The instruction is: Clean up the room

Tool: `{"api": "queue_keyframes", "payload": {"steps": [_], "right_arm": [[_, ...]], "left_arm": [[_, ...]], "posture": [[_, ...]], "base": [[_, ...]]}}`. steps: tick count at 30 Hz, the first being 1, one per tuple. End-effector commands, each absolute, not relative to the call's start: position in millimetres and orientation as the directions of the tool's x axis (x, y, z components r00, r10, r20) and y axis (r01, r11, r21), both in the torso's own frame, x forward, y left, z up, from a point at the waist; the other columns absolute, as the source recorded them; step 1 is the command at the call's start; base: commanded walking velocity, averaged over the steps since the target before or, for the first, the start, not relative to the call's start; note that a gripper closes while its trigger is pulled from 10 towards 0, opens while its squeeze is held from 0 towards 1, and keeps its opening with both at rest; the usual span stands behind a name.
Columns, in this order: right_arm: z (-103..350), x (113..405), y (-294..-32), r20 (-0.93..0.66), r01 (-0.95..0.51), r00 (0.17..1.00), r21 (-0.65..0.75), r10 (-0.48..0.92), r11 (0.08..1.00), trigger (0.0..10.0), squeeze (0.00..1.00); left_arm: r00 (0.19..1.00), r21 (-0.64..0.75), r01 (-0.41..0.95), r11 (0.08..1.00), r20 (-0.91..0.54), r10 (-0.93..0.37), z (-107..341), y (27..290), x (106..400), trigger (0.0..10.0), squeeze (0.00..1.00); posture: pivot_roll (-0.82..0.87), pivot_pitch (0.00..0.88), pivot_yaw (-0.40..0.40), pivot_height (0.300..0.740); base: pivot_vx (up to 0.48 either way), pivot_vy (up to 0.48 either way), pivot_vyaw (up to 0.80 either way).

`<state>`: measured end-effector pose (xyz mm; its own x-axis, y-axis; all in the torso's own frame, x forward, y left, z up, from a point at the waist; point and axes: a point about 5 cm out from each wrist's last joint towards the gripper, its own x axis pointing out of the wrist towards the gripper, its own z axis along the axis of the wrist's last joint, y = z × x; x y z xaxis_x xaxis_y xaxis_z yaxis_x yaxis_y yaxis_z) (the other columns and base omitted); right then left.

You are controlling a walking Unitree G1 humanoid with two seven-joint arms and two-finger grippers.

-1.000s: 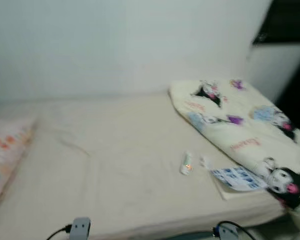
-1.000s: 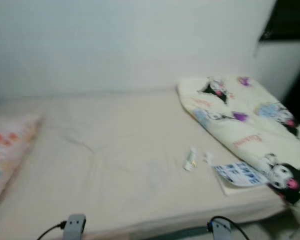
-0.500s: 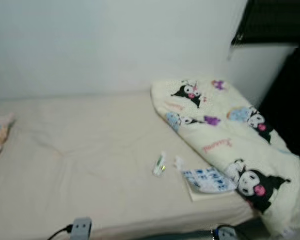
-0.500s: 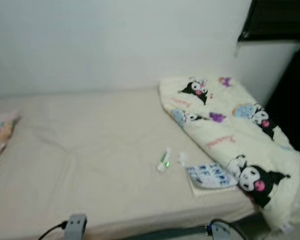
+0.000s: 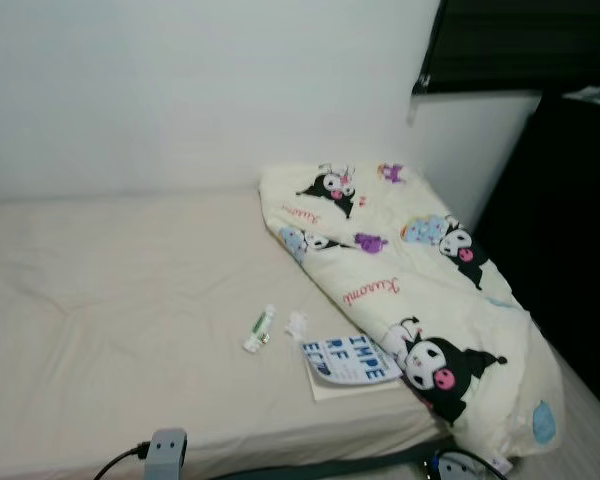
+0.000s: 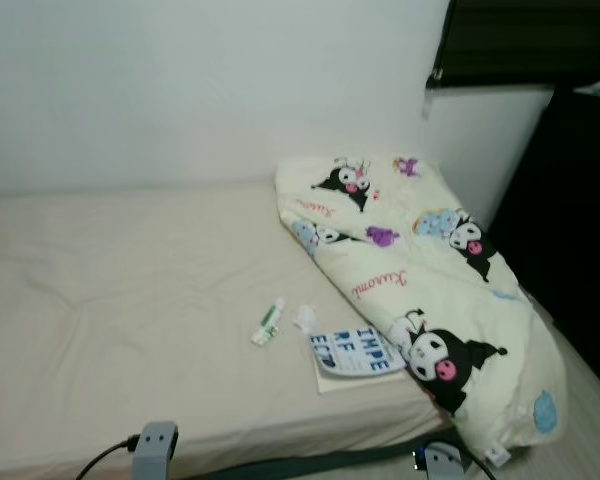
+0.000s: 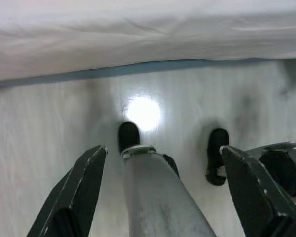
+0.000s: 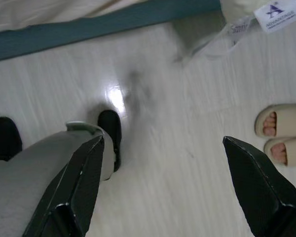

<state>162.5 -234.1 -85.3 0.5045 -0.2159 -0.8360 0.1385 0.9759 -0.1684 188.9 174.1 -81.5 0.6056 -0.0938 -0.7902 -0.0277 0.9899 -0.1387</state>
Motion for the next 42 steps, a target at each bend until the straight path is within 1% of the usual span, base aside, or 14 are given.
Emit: {"api": "queue_keyframes", "payload": {"steps": [1, 8, 12, 22, 25, 27, 31, 32, 33, 36, 42], "right_arm": [[-85.1, 162.3, -235.0, -0.834, 0.152, 0.506, -0.166, -0.221, 0.974, 10.0, 0.0], [-84.6, 163.9, -233.9, -0.832, 0.152, 0.51, -0.163, -0.218, 0.975, 10.0, 0.0], [-84.4, 165.0, -232.9, -0.831, 0.152, 0.513, -0.16, -0.217, 0.975, 10.0, 0.0], [-84.5, 165.6, -231.5, -0.83, 0.151, 0.514, -0.158, -0.214, 0.976, 10.0, 0.0], [-84.7, 165.4, -231.2, -0.831, 0.15, 0.514, -0.157, -0.213, 0.976, 10.0, 0.0], [-84.6, 165.9, -230.5, -0.83, 0.15, 0.516, -0.154, -0.21, 0.977, 10.0, 0.0], [-84.3, 166.7, -230.0, -0.829, 0.15, 0.519, -0.152, -0.209, 0.977, 10.0, 0.0], [-84.0, 167.6, -229.8, -0.827, 0.151, 0.522, -0.151, -0.209, 0.977, 10.0, 0.0], [-84.0, 167.6, -229.8, -0.827, 0.151, 0.522, -0.151, -0.209, 0.977, 10.0, 0.0], [-82.7, 170.4, -229.8, -0.824, 0.151, 0.527, -0.151, -0.209, 0.977, 10.0, 0.0], [-82.6, 170.8, -229.8, -0.824, 0.148, 0.527, -0.153, -0.208, 0.977, 10.0, 0.0]], "left_arm": [[0.6, -0.151, -0.022, 0.988, -0.793, -0.107, -82.7, 170.0, 187.3, 10.0, 0.0], [0.608, -0.156, -0.024, 0.987, -0.786, -0.109, -81.2, 168.2, 190.6, 10.0, 0.0], [0.625, -0.171, -0.056, 0.984, -0.775, -0.099, -78.7, 167.1, 195.7, 10.0, 0.0], [0.636, -0.179, -0.068, 0.982, -0.766, -0.095, -76.5, 165.8, 200.2, 10.0, 0.0], [0.651, -0.189, -0.067, 0.98, -0.752, -0.1, -74.0, 165.0, 204.5, 10.0, 0.0], [0.68, -0.207, -0.063, 0.976, -0.725, -0.11, -68.6, 164.1, 213.6, 10.0, 0.0], [0.7, -0.227, -0.06, 0.972, -0.704, -0.121, -64.6, 163.6, 219.5, 10.0, 0.0], [0.721, -0.256, -0.054, 0.965, -0.679, -0.14, -60.5, 162.3, 225.5, 10.0, 0.0], [0.721, -0.256, -0.054, 0.965, -0.679, -0.14, -60.5, 162.3, 225.5, 10.0, 0.0], [0.775, -0.345, -0.003, 0.939, -0.594, -0.216, -47.2, 154.3, 243.1, 10.0, 0.0], [0.802, -0.379, 0.013, 0.925, -0.549, -0.236, -39.0, 152.1, 253.4, 10.0, 0.0]], "posture": [[-0.07, 0.056, -0.007, 0.74], [-0.07, 0.056, -0.006, 0.74], [-0.07, 0.056, -0.006, 0.74], [-0.07, 0.057, -0.005, 0.74], [-0.06, 0.058, -0.004, 0.74], [-0.06, 0.057, -0.003, 0.74], [-0.06, 0.057, -0.002, 0.74], [-0.06, 0.057, -0.002, 0.74], [-0.06, 0.057, -0.002, 0.74], [-0.06, 0.057, -0.005, 0.74], [-0.06, 0.056, -0.005, 0.74]], "base": [[0.0, -0.424, 0.0], [0.0, -0.422, 0.0], [0.0, 0.0, 0.0], [0.0, 0.0, 0.0], [0.0, 0.0, 0.0], [0.0, 0.0, 0.0], [0.0, 0.0, 0.0], [0.304, 0.0, 0.0], [0.304, 0.0, 0.0], [0.368, 0.0, 0.0], [0.399, 0.0, 0.0]]}}
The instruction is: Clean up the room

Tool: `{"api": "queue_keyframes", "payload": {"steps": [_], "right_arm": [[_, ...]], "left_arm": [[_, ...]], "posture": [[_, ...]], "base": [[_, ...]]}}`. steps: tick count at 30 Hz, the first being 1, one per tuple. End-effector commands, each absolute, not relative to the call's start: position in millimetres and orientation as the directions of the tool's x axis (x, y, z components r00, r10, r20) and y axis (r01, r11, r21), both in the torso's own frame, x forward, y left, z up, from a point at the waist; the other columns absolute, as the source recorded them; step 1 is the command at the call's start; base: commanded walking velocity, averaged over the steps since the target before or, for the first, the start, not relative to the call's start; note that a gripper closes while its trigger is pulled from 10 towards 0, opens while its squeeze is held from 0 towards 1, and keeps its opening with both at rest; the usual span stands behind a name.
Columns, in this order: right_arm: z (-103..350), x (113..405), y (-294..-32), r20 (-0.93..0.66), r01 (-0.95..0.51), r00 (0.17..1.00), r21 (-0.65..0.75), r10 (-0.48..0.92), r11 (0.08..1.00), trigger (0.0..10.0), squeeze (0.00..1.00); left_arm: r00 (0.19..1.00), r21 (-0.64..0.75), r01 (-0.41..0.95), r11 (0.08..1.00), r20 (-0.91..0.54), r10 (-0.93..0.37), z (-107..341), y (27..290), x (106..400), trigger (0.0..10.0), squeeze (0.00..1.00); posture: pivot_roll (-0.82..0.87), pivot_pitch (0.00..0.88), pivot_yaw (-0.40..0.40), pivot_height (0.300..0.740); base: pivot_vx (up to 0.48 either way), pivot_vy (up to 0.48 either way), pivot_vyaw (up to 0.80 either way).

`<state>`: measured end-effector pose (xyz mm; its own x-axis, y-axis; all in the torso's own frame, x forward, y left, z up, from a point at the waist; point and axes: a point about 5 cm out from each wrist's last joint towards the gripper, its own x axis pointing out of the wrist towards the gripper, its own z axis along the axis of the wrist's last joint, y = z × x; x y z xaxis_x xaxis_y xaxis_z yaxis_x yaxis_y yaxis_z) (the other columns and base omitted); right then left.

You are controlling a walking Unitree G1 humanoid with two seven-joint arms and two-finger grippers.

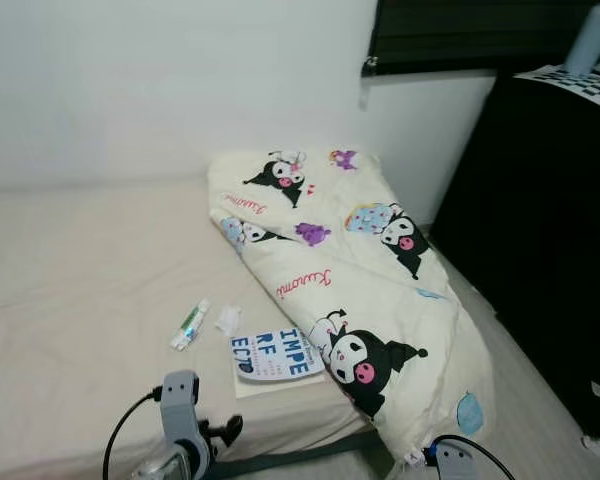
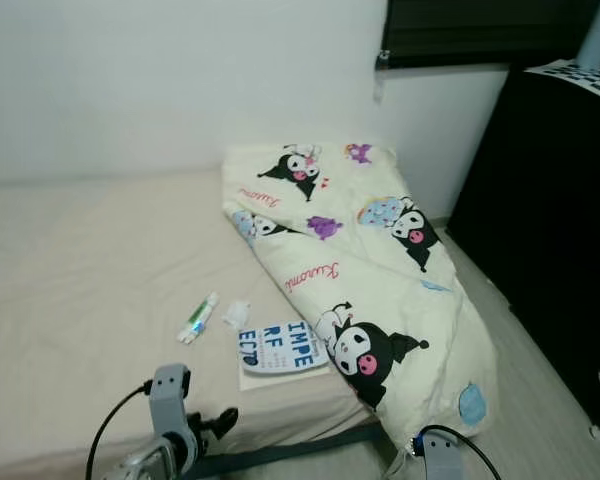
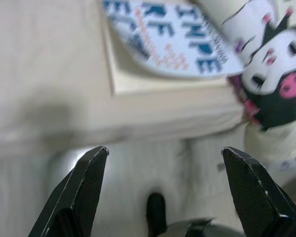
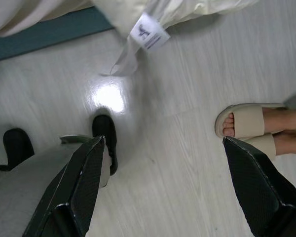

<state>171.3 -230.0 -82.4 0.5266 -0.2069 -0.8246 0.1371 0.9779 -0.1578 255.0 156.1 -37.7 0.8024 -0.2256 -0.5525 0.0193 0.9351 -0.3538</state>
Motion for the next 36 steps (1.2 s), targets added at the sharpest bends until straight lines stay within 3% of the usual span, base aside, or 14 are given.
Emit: {"api": "queue_keyframes", "payload": {"steps": [1, 13, 20, 23, 28, 36], "right_arm": [[-82.8, 170.5, -229.6, -0.824, 0.148, 0.526, -0.152, -0.208, 0.977, 10.0, 0.0], [-84.7, 165.5, -230.5, -0.831, 0.148, 0.516, -0.156, -0.21, 0.977, 10.0, 0.0], [-84.9, 164.2, -232.2, -0.832, 0.138, 0.513, -0.163, -0.211, 0.977, 10.0, 0.0], [-85.0, 163.1, -233.6, -0.832, 0.139, 0.512, -0.167, -0.215, 0.976, 10.0, 0.0], [-85.7, 158.5, -237.2, -0.829, 0.166, 0.511, -0.163, -0.227, 0.972, 10.0, 0.0], [-87.5, 153.0, -239.7, -0.838, 0.182, 0.491, -0.168, -0.237, 0.969, 10.0, 0.0]], "left_arm": [[0.804, -0.384, 0.012, 0.923, -0.545, -0.237, -38.4, 152.2, 254.2, 10.0, 0.0], [0.803, -0.429, 0.016, 0.903, -0.533, -0.267, -39.3, 152.3, 252.0, 10.0, 0.0], [0.752, -0.525, -0.021, 0.851, -0.569, -0.333, -44.8, 149.0, 246.2, 10.0, 0.0], [0.694, -0.506, -0.013, 0.862, -0.626, -0.357, -50.3, 148.5, 239.6, 10.0, 0.0], [0.617, -0.345, -0.002, 0.939, -0.739, -0.27, -56.7, 155.8, 234.6, 10.0, 0.0], [0.613, -0.383, -0.002, 0.924, -0.73, -0.302, -51.8, 144.9, 242.5, 10.0, 0.0]], "posture": [[-0.06, 0.056, -0.005, 0.74], [-0.06, 0.06, -0.006, 0.74], [-0.07, 0.06, -0.006, 0.74], [-0.08, 0.064, 0.0, 0.74], [-0.09, 0.073, 0.015, 0.74], [-0.1, 0.083, 0.014, 0.74]], "base": [[0.401, 0.0, 0.0], [0.394, 0.0, 0.0], [0.0, 0.0, 0.0], [0.0, 0.0, 0.0], [0.0, 0.0, 0.0], [0.0, 0.0, 0.0]]}}
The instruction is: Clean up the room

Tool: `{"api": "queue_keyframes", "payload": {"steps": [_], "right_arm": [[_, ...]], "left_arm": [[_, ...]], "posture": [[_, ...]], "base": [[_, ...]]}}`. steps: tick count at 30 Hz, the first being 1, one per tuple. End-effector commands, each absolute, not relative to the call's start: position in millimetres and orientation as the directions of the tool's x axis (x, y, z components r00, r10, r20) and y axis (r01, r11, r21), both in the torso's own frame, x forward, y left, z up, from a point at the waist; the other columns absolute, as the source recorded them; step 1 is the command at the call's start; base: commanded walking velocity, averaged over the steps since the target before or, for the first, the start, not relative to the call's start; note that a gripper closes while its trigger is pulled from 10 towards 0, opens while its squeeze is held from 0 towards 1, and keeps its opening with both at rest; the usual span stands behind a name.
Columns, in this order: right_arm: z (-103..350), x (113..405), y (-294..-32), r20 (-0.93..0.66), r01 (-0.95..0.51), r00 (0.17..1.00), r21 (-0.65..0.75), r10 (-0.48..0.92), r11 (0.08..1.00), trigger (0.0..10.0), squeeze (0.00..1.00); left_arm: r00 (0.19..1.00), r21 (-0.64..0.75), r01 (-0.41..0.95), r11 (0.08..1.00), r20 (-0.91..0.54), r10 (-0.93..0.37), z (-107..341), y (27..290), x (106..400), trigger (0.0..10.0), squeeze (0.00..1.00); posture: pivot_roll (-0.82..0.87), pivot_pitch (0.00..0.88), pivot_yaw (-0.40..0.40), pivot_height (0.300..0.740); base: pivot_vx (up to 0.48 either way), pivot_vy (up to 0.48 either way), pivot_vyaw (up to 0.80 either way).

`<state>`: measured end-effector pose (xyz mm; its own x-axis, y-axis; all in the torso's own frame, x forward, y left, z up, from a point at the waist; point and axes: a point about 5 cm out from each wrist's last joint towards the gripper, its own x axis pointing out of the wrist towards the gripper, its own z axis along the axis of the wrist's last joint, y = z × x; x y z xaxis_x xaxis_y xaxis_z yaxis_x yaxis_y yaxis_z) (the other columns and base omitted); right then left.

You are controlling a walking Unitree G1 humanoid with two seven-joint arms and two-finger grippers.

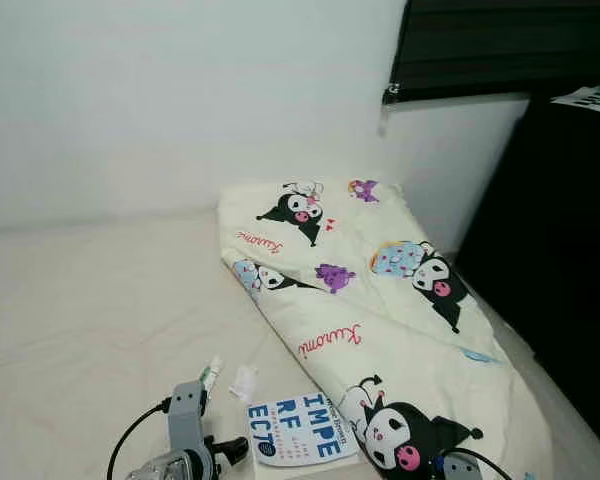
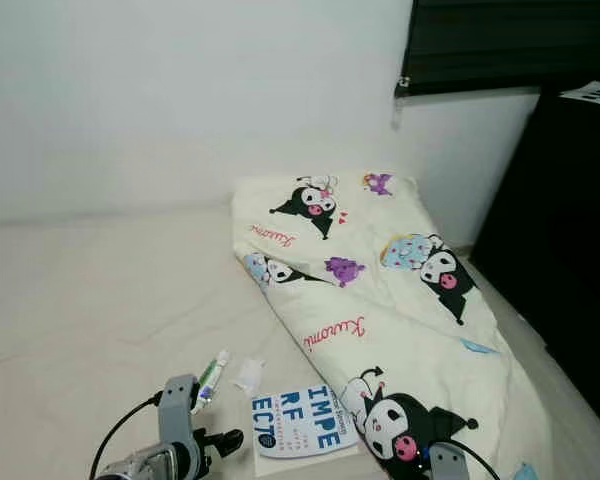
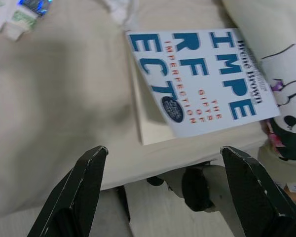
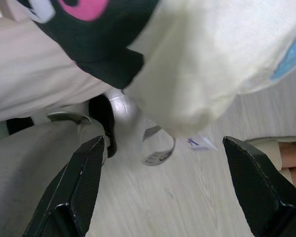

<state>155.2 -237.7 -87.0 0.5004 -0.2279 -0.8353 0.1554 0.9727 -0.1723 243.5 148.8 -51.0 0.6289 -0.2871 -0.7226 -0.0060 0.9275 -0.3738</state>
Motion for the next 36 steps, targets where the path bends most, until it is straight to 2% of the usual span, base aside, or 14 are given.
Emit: {"api": "queue_keyframes", "payload": {"steps": [1, 10, 12, 20, 29, 36], "right_arm": [[-87.5, 152.7, -239.9, -0.838, 0.181, 0.491, -0.169, -0.238, 0.969, 10.0, 0.0], [-86.8, 154.5, -240.1, -0.837, 0.182, 0.492, -0.17, -0.239, 0.969, 10.0, 0.0], [-86.5, 155.6, -239.8, -0.837, 0.18, 0.492, -0.17, -0.239, 0.969, 10.0, 0.0], [-87.3, 155.3, -237.5, -0.839, 0.176, 0.491, -0.167, -0.234, 0.97, 10.0, 0.0], [-87.9, 154.2, -236.9, -0.841, 0.176, 0.488, -0.167, -0.233, 0.97, 10.0, 0.0], [-87.8, 154.1, -237.3, -0.841, 0.177, 0.486, -0.169, -0.235, 0.97, 10.0, 0.0]], "left_arm": [[0.61, -0.387, 0.007, 0.922, -0.729, -0.311, -51.3, 142.2, 243.1, 10.0, 0.0], [0.586, -0.364, -0.006, 0.931, -0.756, -0.292, -56.2, 143.0, 236.7, 10.0, 0.0], [0.567, -0.326, 0.004, 0.945, -0.778, -0.27, -59.7, 146.4, 231.7, 10.0, 0.0], [0.571, -0.327, 0.0, 0.945, -0.776, -0.268, -60.6, 149.6, 229.9, 10.0, 0.0], [0.584, -0.316, 0.019, 0.949, -0.767, -0.267, -58.3, 147.0, 233.7, 10.0, 0.0], [0.602, -0.315, 0.088, 0.945, -0.739, -0.302, -54.6, 136.6, 238.6, 10.0, 0.0]], "posture": [[-0.1, 0.086, 0.013, 0.74], [-0.1, 0.086, 0.012, 0.74], [-0.09, 0.085, 0.011, 0.74], [-0.09, 0.084, 0.011, 0.74], [-0.09, 0.082, 0.012, 0.74], [-0.09, 0.083, 0.011, 0.74]], "base": [[0.0, 0.0, 0.0], [0.0, 0.0, 0.0], [-0.368, 0.0, 0.0], [-0.466, 0.0, 0.0], [0.0, 0.0, 0.0], [0.0, 0.0, 0.0]]}}
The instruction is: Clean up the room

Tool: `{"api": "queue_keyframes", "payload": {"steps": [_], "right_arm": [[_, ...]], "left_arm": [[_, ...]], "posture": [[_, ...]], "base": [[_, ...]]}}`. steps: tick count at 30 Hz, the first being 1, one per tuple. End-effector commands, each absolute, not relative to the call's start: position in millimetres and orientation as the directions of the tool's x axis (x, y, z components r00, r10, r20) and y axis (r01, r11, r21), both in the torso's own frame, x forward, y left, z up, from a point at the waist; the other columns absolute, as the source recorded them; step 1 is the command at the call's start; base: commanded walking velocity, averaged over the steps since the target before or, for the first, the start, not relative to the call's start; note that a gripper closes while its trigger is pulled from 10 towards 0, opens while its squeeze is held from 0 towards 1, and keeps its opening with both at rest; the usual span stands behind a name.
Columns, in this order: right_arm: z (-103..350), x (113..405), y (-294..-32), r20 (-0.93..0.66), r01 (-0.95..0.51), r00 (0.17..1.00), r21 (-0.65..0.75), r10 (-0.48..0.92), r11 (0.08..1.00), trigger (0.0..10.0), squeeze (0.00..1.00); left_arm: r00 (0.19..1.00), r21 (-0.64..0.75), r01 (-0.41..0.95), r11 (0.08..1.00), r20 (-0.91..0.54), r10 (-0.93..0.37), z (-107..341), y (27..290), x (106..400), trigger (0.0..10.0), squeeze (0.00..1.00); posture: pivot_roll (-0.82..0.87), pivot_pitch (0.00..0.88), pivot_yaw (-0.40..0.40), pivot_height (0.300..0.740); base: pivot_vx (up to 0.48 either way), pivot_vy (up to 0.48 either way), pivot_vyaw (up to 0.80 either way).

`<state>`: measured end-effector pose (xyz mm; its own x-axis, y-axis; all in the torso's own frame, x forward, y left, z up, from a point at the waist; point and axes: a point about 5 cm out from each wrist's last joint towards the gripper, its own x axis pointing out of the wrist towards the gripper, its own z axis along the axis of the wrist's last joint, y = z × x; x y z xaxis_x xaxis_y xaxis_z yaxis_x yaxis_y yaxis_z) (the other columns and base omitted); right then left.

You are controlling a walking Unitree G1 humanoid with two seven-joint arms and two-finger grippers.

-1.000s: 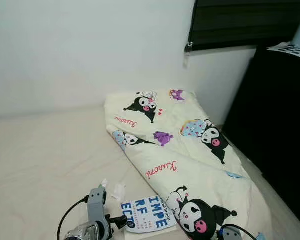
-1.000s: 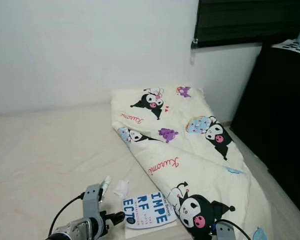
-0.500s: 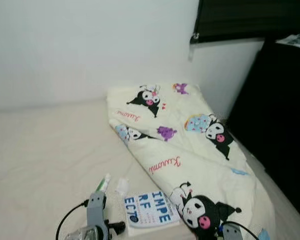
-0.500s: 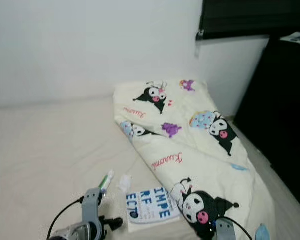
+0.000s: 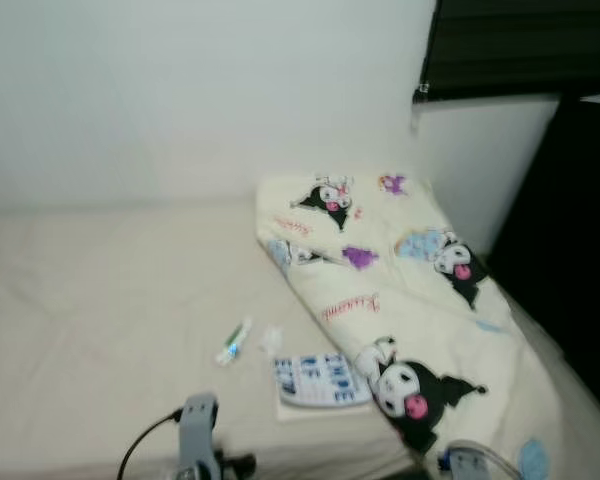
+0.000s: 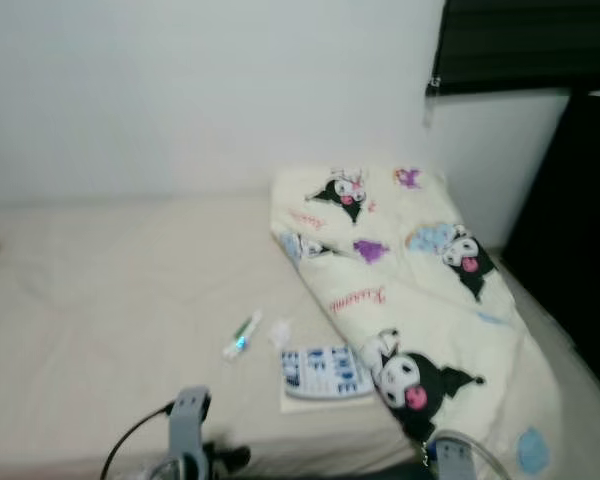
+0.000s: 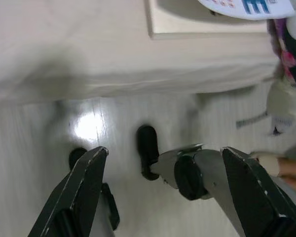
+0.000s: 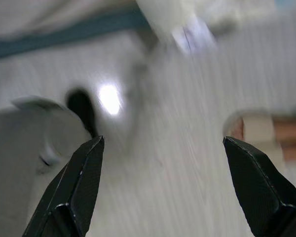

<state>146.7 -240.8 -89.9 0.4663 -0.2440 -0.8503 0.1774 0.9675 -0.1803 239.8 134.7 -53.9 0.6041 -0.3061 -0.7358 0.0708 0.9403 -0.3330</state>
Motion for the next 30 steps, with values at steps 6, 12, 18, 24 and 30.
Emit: {"api": "queue_keyframes", "payload": {"steps": [6, 12, 18, 24, 30], "right_arm": [[-88.0, 154.0, -236.8, -0.843, 0.174, 0.485, -0.168, -0.233, 0.97, 10.0, 0.0], [-88.2, 154.0, -236.5, -0.843, 0.174, 0.484, -0.169, -0.233, 0.97, 10.0, 0.0], [-88.3, 153.5, -236.5, -0.844, 0.172, 0.481, -0.172, -0.235, 0.97, 10.0, 0.0], [-86.6, 157.2, -237.5, -0.838, 0.179, 0.489, -0.176, -0.243, 0.968, 10.0, 0.0], [-84.0, 162.1, -241.1, -0.837, 0.194, 0.482, -0.188, -0.261, 0.963, 10.0, 0.0]], "left_arm": [[0.587, -0.309, 0.171, 0.936, -0.73, -0.349, -55.0, 125.6, 236.8, 10.0, 0.0], [0.586, -0.324, 0.166, 0.931, -0.727, -0.358, -55.0, 120.8, 236.5, 10.0, 0.0], [0.617, -0.364, 0.139, 0.921, -0.695, -0.368, -49.1, 122.6, 244.6, 10.0, 0.0], [0.656, -0.415, 0.14, 0.899, -0.641, -0.398, -39.6, 118.1, 256.1, 10.0, 0.0], [0.693, -0.445, 0.153, 0.883, -0.588, -0.416, -28.5, 111.5, 269.1, 10.0, 0.0]], "posture": [[-0.09, 0.081, 0.011, 0.74], [-0.09, 0.08, 0.011, 0.74], [-0.09, 0.078, 0.01, 0.74], [-0.09, 0.074, 0.007, 0.74], [-0.1, 0.071, 0.006, 0.735]], "base": [[0.0, -0.278, 0.0], [0.0, -0.474, 0.0], [0.0, 0.0, 0.0], [0.0, 0.0, 0.0], [0.0, 0.0, 0.0]]}}
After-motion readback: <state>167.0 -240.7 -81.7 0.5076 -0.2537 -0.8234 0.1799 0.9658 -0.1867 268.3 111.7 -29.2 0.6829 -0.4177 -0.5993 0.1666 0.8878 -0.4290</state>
